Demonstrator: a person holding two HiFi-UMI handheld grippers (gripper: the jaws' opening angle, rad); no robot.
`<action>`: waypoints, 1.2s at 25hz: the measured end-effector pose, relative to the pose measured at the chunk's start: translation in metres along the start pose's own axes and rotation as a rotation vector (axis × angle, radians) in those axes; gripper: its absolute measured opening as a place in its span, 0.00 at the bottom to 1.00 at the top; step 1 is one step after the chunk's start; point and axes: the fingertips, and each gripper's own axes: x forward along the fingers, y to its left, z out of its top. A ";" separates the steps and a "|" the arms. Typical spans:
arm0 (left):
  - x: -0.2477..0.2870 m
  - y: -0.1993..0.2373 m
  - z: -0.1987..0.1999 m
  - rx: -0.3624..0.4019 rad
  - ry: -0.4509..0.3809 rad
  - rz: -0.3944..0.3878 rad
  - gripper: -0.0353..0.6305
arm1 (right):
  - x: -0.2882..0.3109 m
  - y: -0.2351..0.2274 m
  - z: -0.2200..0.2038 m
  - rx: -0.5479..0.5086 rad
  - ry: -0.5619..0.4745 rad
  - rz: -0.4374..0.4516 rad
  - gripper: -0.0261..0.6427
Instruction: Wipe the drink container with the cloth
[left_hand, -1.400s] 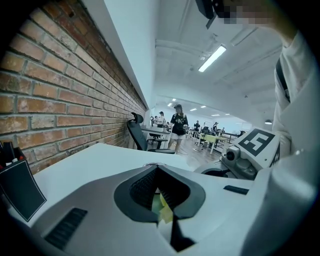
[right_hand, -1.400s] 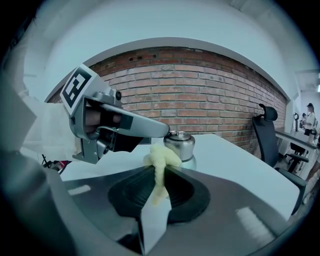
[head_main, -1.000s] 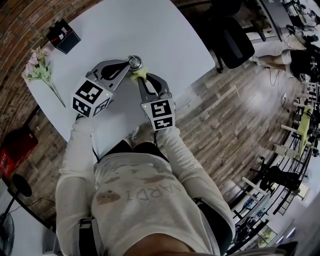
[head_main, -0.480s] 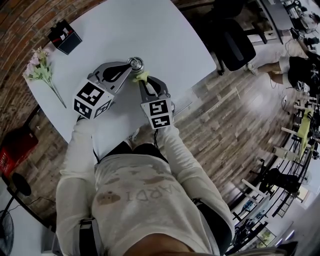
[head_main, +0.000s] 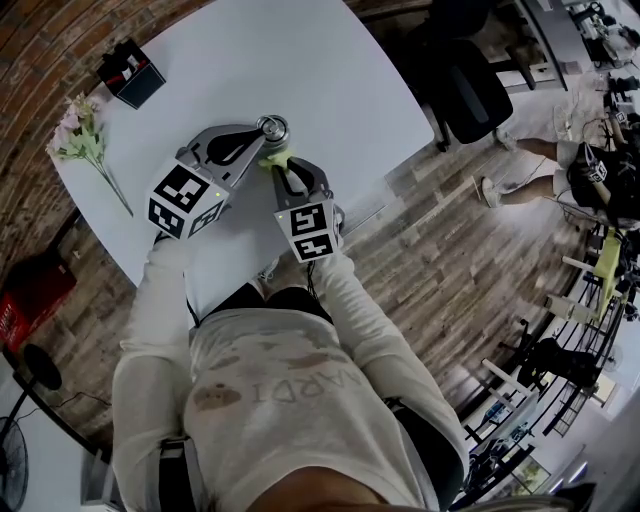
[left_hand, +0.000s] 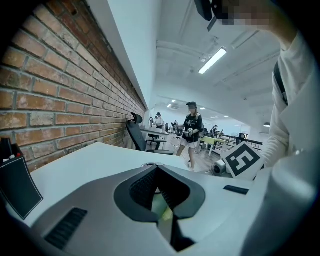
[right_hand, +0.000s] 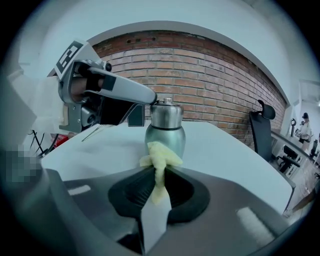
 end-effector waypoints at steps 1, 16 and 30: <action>0.000 0.000 0.000 -0.001 -0.001 -0.001 0.06 | 0.001 0.002 0.000 0.000 0.001 0.003 0.15; 0.000 0.000 0.000 -0.008 -0.005 -0.013 0.06 | 0.015 0.046 0.006 -0.031 0.016 0.106 0.14; 0.000 0.001 0.000 -0.011 -0.004 -0.010 0.06 | 0.015 0.039 -0.001 -0.028 0.020 0.096 0.14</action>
